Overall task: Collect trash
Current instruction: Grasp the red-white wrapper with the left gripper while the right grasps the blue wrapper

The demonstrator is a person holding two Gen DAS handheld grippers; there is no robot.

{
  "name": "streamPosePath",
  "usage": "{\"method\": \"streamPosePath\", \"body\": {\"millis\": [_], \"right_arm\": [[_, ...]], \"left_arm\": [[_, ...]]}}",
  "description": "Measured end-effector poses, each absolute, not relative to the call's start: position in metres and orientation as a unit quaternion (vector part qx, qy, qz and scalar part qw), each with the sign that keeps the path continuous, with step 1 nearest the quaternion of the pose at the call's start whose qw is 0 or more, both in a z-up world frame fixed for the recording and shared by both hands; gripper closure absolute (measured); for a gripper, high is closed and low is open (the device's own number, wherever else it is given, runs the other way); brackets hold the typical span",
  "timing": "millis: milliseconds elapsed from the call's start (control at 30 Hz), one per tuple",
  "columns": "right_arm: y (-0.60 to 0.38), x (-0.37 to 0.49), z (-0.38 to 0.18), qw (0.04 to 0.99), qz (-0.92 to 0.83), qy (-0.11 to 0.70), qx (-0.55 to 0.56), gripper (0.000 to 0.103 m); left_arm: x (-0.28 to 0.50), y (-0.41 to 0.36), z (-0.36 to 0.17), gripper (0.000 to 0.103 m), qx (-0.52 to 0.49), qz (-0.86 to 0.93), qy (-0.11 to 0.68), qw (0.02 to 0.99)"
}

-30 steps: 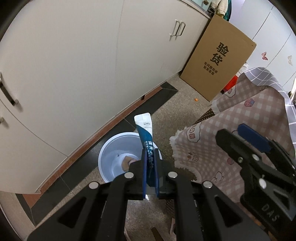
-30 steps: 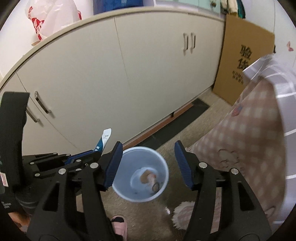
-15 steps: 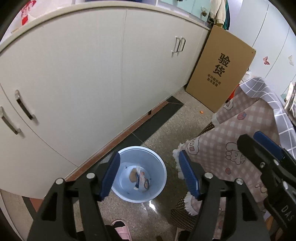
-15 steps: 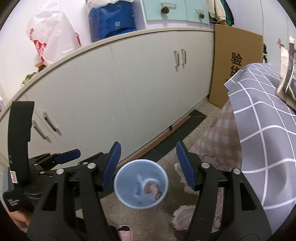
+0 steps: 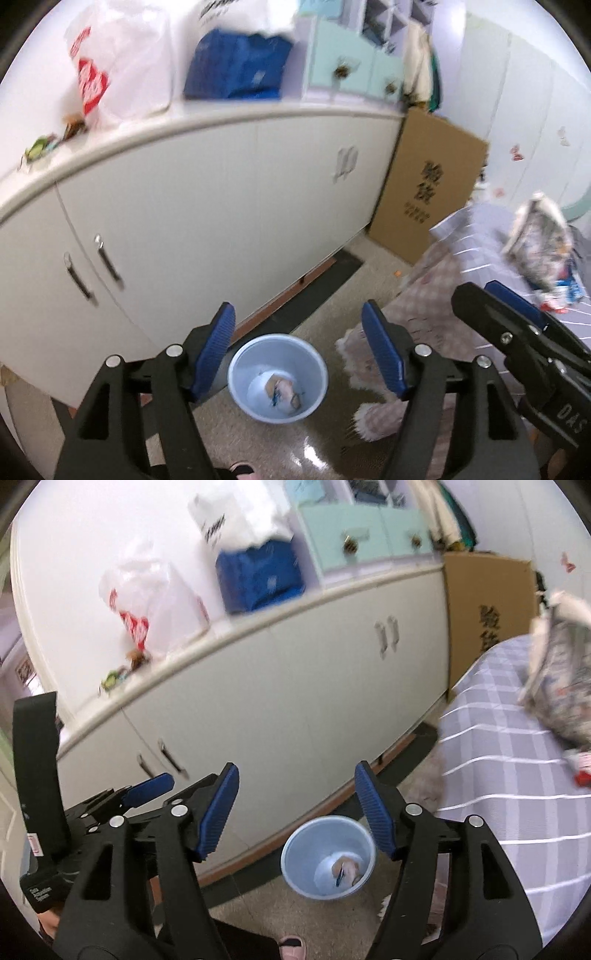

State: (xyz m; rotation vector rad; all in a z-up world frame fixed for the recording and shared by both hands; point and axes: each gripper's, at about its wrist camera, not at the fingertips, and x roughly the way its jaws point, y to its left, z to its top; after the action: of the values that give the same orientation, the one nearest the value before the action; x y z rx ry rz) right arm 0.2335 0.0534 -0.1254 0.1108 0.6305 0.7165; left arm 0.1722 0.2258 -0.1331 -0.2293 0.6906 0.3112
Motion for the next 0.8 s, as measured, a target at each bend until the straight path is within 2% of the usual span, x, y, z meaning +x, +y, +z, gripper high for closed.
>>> {"method": "streamPosePath", "body": {"millis": [267,500,800], "right_arm": [[-0.054,0.221,-0.097,0.929,0.245,0.269,0.072,0.034],[-0.170,0.218,-0.108,0.944,0.136,0.285,0.097,0.033],[-0.247,0.234,-0.127,0.935,0.085,0.325,0.114,0.032]], "left_arm": [[0.195,0.115,-0.105,0.031,-0.057,0.045,0.322,0.944],[0.240,0.000,-0.125,0.031,0.008,-0.074,0.359,0.930],[0.280,-0.055,-0.153,0.031,0.074,-0.096,0.384,0.915]]}}
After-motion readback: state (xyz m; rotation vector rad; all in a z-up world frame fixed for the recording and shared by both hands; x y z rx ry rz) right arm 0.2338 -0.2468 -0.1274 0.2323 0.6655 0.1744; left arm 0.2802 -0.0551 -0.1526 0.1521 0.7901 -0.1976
